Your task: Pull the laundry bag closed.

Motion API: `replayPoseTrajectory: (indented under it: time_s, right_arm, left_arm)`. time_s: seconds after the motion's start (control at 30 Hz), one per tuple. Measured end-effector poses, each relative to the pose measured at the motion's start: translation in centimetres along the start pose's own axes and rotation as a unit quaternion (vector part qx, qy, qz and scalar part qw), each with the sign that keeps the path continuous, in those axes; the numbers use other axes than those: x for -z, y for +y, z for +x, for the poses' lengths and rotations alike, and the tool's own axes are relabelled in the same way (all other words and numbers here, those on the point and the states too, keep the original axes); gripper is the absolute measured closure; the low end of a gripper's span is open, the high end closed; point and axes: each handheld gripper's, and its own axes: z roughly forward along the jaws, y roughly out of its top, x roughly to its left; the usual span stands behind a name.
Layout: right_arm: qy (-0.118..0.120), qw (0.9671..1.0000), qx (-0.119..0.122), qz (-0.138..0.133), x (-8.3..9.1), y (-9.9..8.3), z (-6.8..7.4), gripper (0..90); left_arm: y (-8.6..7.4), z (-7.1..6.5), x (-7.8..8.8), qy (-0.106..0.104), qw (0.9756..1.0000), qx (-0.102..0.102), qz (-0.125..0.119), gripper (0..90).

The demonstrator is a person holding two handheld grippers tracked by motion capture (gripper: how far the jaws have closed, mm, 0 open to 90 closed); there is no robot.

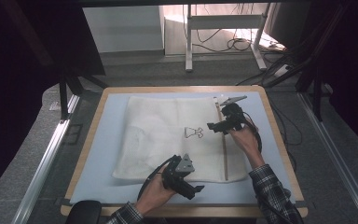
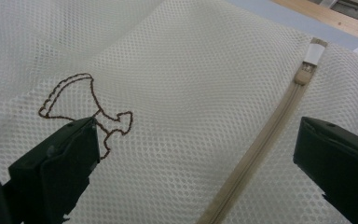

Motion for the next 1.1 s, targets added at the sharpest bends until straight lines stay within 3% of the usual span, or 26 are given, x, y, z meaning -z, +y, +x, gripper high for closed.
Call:
replayPoseTrajectory:
  time_s: [0.63,1.1]
  right_arm:
    - [0.003,0.9998,0.020,-0.007,1.8,-1.3,1.9,0.0]
    - [0.002,0.9991,0.038,-0.021,3.3,-2.5,3.6,0.0]
  left_arm:
    - [-1.3,0.8,1.9,0.019,0.9998,0.008,0.001,4.0]
    - [-2.5,1.6,3.6,0.039,0.9989,0.026,-0.004,1.8]
